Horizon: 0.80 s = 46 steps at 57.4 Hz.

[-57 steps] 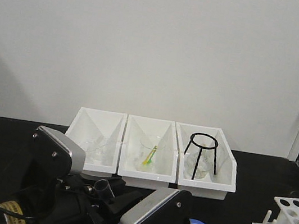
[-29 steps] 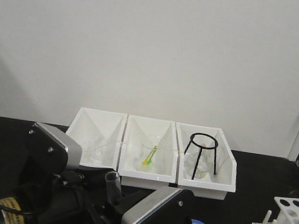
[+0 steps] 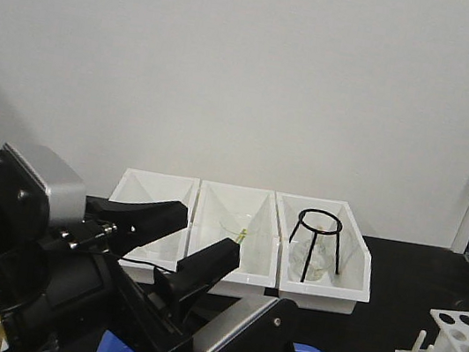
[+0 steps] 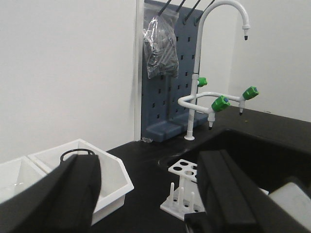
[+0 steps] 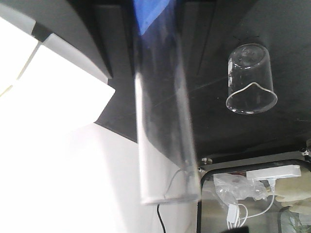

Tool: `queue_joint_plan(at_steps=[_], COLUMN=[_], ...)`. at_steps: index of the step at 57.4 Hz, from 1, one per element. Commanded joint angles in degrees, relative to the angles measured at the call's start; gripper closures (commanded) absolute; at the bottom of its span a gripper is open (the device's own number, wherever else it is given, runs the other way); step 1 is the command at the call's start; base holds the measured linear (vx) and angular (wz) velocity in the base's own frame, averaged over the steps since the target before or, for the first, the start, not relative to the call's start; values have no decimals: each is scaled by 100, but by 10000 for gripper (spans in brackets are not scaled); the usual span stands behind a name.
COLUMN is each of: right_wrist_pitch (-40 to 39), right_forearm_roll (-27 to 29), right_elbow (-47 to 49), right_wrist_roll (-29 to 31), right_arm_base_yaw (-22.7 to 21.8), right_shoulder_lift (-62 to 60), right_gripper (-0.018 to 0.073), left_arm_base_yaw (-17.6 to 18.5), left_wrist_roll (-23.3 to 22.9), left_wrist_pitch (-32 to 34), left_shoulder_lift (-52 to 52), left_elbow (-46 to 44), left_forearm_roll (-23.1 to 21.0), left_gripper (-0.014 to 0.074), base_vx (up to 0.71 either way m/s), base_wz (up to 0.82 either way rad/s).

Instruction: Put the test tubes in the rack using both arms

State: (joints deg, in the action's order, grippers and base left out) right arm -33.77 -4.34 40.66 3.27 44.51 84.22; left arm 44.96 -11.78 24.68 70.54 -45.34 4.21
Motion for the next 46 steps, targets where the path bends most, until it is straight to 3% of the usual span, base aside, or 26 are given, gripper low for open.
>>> queue_joint_plan(at_steps=[1,12,20,35,46], right_wrist_pitch=[-443,-441,-452,-1109,-1058], right_forearm_roll=[-22,149,1019,3225,3568], right_elbow=[160,160,160,160,160], right_wrist_roll=[46,60,563,2541,2519], right_arm_base_yaw=[2,-6,-6,-35,-708], right_shoulder_lift=[-172,-172,-172,-172,-323], right_gripper=[570,570,570,565,565], left_arm_base_yaw=[-1,-132,-398,-888,-927], left_wrist_roll=[-29,119,124,130,474], left_wrist_pitch=[590,556,73,-1343,-1994], left_shoulder_lift=[-206,-562,-963,-1292,-1285], left_elbow=[-209,-209,-209,-203,-203], left_forearm_roll=[-75,-88,-88,-79,-79], left_gripper=[66,66,66,66,66], base_vx=[0,0,0,0,0], base_wz=[0,0,0,0,0])
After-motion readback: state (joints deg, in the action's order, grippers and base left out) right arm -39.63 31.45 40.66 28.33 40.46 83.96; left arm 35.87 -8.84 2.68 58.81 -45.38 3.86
